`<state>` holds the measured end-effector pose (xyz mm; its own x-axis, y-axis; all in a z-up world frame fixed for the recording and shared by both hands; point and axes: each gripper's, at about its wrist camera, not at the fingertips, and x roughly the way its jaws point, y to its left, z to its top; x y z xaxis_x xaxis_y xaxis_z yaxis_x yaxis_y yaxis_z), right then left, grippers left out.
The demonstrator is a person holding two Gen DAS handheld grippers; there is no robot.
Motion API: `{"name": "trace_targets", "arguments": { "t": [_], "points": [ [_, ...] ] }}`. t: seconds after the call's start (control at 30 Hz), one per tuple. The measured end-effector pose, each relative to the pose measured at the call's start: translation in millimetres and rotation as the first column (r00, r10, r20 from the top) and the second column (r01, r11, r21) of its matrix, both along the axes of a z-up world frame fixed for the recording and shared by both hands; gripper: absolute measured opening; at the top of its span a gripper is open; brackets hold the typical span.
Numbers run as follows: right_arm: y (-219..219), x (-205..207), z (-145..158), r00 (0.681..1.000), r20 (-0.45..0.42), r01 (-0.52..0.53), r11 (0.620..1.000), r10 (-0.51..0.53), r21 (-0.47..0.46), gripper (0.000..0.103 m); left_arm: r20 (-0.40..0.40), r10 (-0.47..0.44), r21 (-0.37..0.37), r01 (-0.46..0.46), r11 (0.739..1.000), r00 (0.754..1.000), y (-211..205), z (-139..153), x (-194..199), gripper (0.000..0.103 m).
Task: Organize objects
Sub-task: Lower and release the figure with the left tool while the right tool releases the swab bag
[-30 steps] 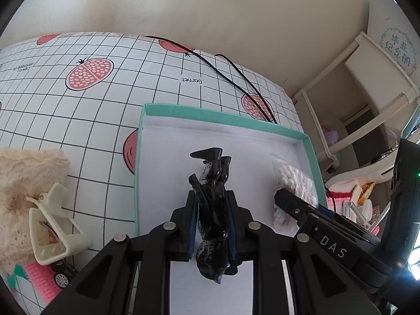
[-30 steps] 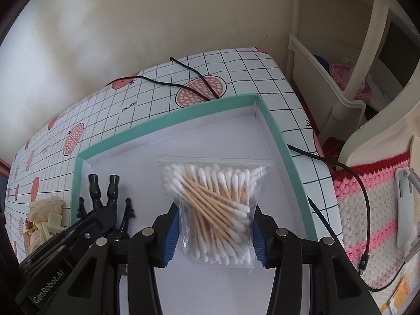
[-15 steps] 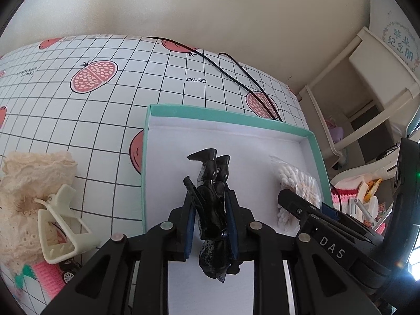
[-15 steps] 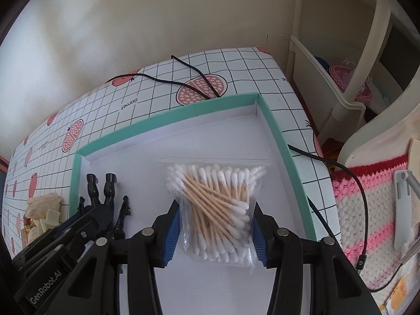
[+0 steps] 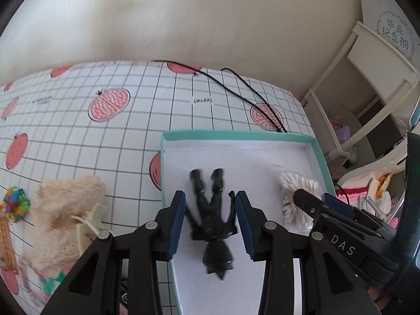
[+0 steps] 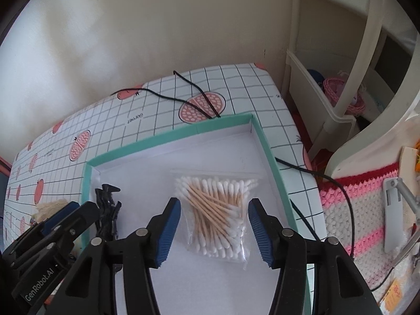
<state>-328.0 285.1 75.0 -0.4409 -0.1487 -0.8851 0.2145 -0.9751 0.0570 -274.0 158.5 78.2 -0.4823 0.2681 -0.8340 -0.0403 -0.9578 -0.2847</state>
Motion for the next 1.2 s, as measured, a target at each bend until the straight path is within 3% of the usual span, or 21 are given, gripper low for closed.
{"name": "trace_targets", "arguments": {
  "t": [0.33, 0.57, 0.6, 0.67, 0.8, 0.87, 1.0, 1.1, 1.2],
  "points": [
    [-3, 9, 30, 0.996, -0.081, -0.023, 1.000, 0.023, 0.002, 0.058, -0.096, -0.005, -0.037, 0.001, 0.999, 0.995, 2, 33, 6, 0.046],
    [-4, 10, 29, 0.996, -0.087, -0.031, 0.999, 0.032, 0.013, 0.068, -0.109, 0.026, -0.051, -0.032, 0.998, 0.994, -5, 37, 6, 0.048],
    [-4, 10, 28, 0.996, -0.086, -0.032, 0.999, 0.033, 0.014, 0.068, -0.109, 0.031, -0.053, -0.037, 0.998, 0.994, -6, 37, 6, 0.050],
    [-3, 10, 25, 0.996, -0.082, -0.034, 0.999, 0.035, 0.015, 0.071, -0.111, 0.043, -0.056, -0.049, 0.997, 0.993, -9, 36, 6, 0.071],
    [-3, 9, 22, 0.996, -0.082, -0.041, 0.999, 0.042, 0.016, 0.077, -0.120, 0.072, -0.061, -0.080, 0.995, 0.990, -16, 36, 6, 0.074],
    [-2, 9, 21, 0.996, -0.083, -0.037, 0.999, 0.038, 0.012, 0.082, -0.124, 0.087, -0.058, -0.095, 0.994, 0.988, -19, 35, 6, 0.087],
    [-2, 9, 20, 0.995, -0.092, -0.037, 0.999, 0.038, 0.008, 0.091, -0.115, 0.105, -0.044, -0.111, 0.993, 0.988, -25, 33, 4, 0.088],
    [-2, 9, 19, 0.995, -0.095, -0.039, 0.999, 0.040, 0.006, 0.098, -0.118, 0.115, -0.044, -0.121, 0.992, 0.986, -27, 31, 4, 0.099],
    [-3, 9, 18, 0.994, -0.097, -0.043, 0.999, 0.043, 0.001, 0.103, -0.132, 0.120, -0.050, -0.128, 0.991, 0.984, -28, 33, 5, 0.101]
  ]
}}
